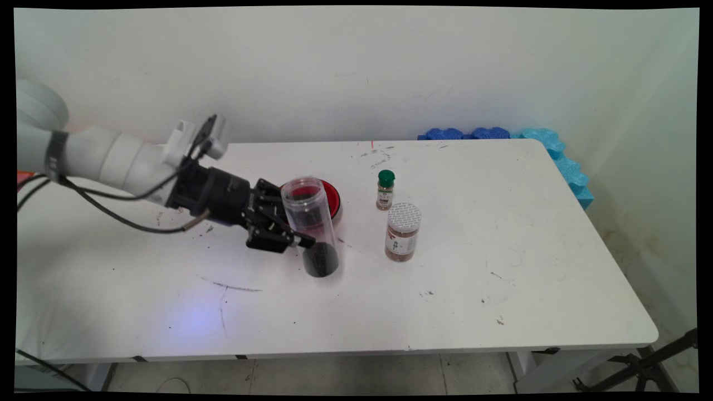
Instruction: Pour the black seasoning powder in the red bowl
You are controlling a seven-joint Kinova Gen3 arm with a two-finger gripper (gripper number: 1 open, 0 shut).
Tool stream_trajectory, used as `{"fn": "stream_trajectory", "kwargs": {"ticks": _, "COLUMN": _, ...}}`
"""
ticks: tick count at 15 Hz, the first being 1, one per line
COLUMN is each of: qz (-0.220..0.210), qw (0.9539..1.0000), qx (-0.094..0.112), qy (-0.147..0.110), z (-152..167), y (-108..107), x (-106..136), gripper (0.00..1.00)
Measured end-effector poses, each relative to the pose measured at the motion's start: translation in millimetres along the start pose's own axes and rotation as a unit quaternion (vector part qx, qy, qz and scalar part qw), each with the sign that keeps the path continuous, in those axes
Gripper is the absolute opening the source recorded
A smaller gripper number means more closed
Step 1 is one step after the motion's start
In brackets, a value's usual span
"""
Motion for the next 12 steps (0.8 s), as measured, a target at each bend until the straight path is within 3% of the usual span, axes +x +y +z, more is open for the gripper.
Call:
{"fn": "stream_trajectory", "kwargs": {"ticks": 8, "qz": -0.068, "qw": 0.9973, "qx": -0.027, "qy": 0.008, "z": -34, "y": -15, "x": 34, "gripper": 0.0}}
{"fn": "stream_trajectory", "kwargs": {"ticks": 12, "qz": -0.127, "qw": 0.9914, "qx": -0.031, "qy": 0.007, "z": -42, "y": -28, "x": 43, "gripper": 0.0}}
